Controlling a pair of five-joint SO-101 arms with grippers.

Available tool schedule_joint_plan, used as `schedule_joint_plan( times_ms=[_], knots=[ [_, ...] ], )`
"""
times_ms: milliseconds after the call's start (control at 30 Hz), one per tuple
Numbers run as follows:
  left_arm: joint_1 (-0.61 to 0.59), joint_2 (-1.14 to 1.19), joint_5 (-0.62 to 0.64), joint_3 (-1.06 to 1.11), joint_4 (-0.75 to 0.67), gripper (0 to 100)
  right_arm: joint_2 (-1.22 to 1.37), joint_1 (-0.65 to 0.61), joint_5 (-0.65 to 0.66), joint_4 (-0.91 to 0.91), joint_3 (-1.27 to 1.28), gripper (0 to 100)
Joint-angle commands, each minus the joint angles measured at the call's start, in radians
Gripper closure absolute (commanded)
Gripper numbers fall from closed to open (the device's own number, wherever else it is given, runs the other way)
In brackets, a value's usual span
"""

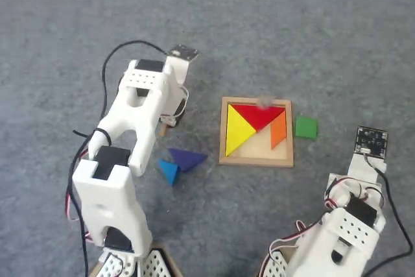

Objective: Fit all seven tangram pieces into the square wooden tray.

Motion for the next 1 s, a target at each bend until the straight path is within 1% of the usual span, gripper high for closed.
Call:
schedule_joint_plan(
  times_ms=[0, 100, 200, 367, 467, 567, 800, 967],
  knots=[
    [0.049, -0.015, -0.003, -0.191, 0.137, 99, -0.027, -0.008, 0.008, 0.008, -0.011, 99.2],
    [0.132, -0.015, 0.003, -0.300, 0.222, 99, -0.027, -0.008, 0.008, 0.007, -0.011, 99.2],
    [0.259, -0.015, 0.035, -0.361, 0.258, 99, -0.027, -0.008, 0.008, 0.005, -0.011, 99.2],
    [0.509, -0.014, 0.043, -0.363, 0.210, 99, -0.027, -0.010, 0.009, 0.005, -0.011, 99.2],
    [0.598, -0.005, 0.086, -0.363, 0.143, 99, -0.027, -0.010, 0.009, 0.005, -0.011, 99.2],
    [0.634, 0.000, 0.106, -0.341, 0.057, 99, -0.027, -0.010, 0.008, 0.007, -0.011, 99.2],
    [0.623, -0.002, 0.106, -0.214, -0.149, 99, -0.027, -0.010, 0.006, 0.013, -0.011, 99.2],
    [0.623, 0.038, 0.107, -0.176, -0.242, 98, -0.027, -0.008, 0.008, 0.015, -0.011, 99.2]
  ],
)
